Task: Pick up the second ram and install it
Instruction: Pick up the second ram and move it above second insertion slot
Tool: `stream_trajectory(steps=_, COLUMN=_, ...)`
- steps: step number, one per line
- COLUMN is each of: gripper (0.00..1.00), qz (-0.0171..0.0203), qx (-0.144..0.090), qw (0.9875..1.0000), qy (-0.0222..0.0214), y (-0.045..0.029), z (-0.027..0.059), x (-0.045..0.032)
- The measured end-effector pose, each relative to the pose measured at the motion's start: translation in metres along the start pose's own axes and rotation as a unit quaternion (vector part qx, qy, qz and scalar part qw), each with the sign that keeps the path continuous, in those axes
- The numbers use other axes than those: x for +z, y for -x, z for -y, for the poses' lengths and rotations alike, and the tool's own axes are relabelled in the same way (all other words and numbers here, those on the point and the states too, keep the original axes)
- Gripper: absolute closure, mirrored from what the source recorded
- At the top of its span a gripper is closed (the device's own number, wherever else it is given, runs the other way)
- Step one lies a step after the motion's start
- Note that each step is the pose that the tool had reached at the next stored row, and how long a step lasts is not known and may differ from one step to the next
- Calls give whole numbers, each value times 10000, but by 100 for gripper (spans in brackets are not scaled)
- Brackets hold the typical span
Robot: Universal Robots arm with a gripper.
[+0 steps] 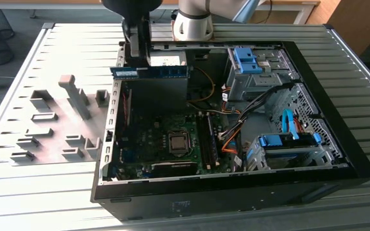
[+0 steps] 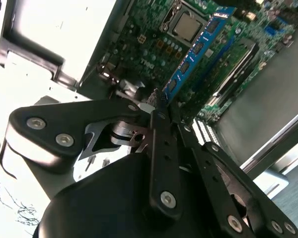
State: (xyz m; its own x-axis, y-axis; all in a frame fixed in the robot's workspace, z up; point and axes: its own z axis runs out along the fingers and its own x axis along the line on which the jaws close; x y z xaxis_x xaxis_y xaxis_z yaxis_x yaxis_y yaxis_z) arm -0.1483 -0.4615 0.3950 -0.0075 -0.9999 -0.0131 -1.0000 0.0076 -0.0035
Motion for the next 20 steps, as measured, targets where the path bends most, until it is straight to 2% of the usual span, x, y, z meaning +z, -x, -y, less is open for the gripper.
stream_trajectory(steps=20, gripper=86, qz=0, qx=0, qw=10000, qy=0, y=3, z=466, x=2)
